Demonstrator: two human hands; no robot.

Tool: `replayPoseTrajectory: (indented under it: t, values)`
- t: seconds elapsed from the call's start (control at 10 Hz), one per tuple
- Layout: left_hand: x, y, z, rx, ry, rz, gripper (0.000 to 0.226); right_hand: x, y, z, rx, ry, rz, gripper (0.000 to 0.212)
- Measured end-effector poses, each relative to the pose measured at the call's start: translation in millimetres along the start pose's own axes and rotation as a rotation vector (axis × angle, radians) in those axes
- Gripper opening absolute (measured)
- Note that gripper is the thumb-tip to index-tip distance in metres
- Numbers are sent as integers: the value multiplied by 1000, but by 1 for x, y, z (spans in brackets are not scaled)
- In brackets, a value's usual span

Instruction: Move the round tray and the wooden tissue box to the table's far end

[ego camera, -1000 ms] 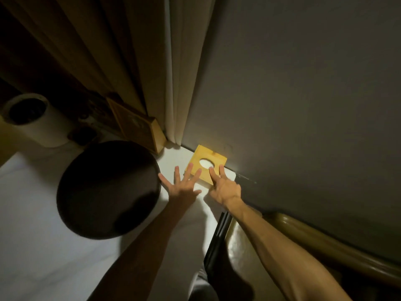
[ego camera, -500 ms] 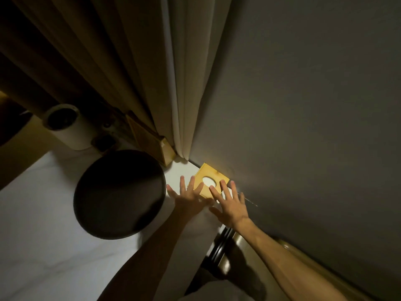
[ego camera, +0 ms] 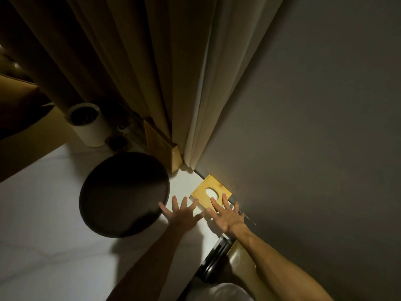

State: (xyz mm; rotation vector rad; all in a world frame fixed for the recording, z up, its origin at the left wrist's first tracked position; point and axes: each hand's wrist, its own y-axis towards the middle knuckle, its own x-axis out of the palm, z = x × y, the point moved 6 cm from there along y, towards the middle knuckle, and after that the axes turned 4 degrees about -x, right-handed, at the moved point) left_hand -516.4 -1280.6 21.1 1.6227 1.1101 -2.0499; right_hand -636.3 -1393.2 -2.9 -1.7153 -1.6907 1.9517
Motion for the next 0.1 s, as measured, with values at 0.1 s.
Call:
replayPoseTrajectory:
  t: [0.1]
  values:
    - [-16, -11, 10, 1, -63, 69, 48, -11, -5, -9, -45, 83, 99, 57]
